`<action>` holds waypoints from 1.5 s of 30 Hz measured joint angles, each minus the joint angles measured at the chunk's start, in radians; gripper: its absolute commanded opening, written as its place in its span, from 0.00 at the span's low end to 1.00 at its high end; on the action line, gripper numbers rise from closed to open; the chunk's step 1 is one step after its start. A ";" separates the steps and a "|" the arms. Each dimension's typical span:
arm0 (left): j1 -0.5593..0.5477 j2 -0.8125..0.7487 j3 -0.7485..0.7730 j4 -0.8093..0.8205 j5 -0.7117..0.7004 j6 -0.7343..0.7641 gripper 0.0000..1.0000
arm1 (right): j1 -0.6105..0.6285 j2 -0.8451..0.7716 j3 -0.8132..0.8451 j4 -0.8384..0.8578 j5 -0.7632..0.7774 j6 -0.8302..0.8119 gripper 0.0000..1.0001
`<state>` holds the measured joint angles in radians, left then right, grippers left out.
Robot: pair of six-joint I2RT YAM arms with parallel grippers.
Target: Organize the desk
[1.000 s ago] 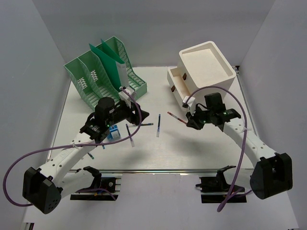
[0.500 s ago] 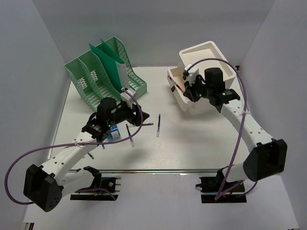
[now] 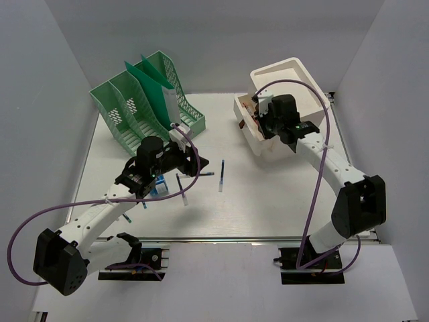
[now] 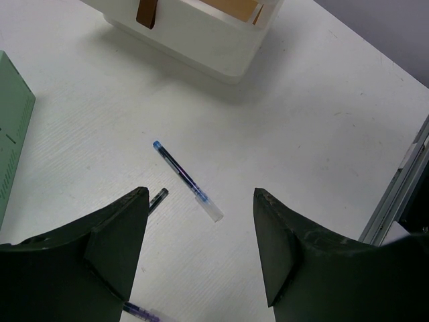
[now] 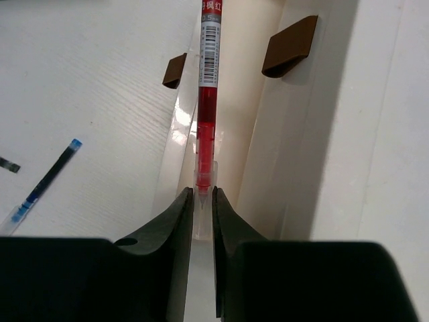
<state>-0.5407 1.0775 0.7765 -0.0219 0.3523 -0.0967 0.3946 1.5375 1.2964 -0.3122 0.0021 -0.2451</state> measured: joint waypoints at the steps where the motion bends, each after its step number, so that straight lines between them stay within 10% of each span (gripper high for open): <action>1: 0.000 0.000 0.000 0.000 0.000 0.000 0.73 | 0.003 0.005 0.001 0.000 0.011 0.005 0.00; 18: 0.000 0.001 0.000 0.002 0.008 0.000 0.73 | 0.016 0.092 0.045 -0.031 0.067 0.027 0.33; 30: -0.001 0.132 -0.002 0.084 0.058 -0.064 0.42 | 0.001 -0.214 -0.105 0.004 -0.246 -0.021 0.02; 36: -0.049 0.325 0.058 0.045 0.014 -0.127 0.47 | -0.001 -0.576 -0.438 0.123 -0.444 -0.046 0.00; 45: -0.161 0.578 0.289 -0.105 -0.287 -0.228 0.49 | -0.085 -0.623 -0.567 0.150 -0.433 0.034 0.00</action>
<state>-0.7021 1.6558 1.0657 -0.1272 0.0650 -0.3244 0.3092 0.9150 0.7296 -0.1619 -0.4305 -0.2108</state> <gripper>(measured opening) 0.486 0.019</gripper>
